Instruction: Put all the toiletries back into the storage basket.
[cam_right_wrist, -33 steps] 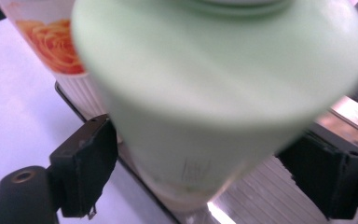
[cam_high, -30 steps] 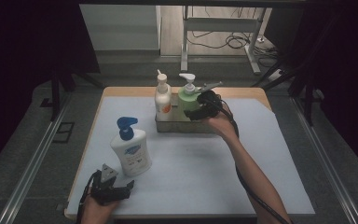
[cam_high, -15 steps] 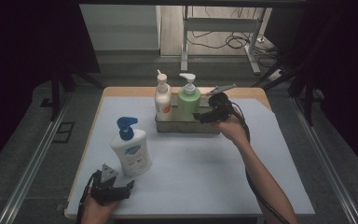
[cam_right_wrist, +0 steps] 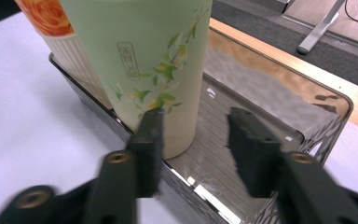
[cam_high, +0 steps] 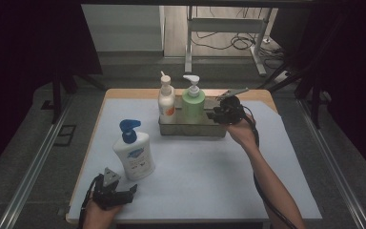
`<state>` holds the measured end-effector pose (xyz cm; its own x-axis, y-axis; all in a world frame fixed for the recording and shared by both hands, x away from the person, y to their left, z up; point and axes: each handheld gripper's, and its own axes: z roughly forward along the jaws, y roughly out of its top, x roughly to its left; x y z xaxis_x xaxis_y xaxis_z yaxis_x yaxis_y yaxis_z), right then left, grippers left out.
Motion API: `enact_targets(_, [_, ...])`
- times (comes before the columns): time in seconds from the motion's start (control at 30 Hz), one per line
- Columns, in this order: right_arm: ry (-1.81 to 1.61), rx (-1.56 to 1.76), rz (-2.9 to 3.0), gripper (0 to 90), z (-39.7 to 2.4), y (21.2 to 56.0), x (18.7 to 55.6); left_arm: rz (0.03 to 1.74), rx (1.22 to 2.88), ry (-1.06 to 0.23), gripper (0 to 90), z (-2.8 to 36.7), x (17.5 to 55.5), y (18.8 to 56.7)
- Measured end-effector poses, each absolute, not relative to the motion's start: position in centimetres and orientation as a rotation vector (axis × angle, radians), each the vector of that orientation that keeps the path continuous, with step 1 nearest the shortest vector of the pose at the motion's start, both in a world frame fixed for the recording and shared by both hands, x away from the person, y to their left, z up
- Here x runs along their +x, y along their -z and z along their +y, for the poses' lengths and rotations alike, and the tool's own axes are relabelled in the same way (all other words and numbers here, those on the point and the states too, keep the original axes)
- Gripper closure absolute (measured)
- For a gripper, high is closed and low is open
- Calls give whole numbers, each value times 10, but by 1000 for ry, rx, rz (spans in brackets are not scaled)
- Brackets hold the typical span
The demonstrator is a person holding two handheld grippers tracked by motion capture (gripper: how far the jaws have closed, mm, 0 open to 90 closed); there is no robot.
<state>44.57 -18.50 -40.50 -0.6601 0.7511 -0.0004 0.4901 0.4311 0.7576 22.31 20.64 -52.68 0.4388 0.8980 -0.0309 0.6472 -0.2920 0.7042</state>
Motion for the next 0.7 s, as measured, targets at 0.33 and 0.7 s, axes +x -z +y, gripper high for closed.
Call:
enact_targets(0.33, [-1043, 1098, 2342, 832, -179, 419, 461, 1293, 2043, -496, 125, 206, 223, 527])
enact_targets(0.7, [-1044, 1171, 2343, 900, -169, 428, 478, 1293, 2043, -496, 125, 207, 223, 527])
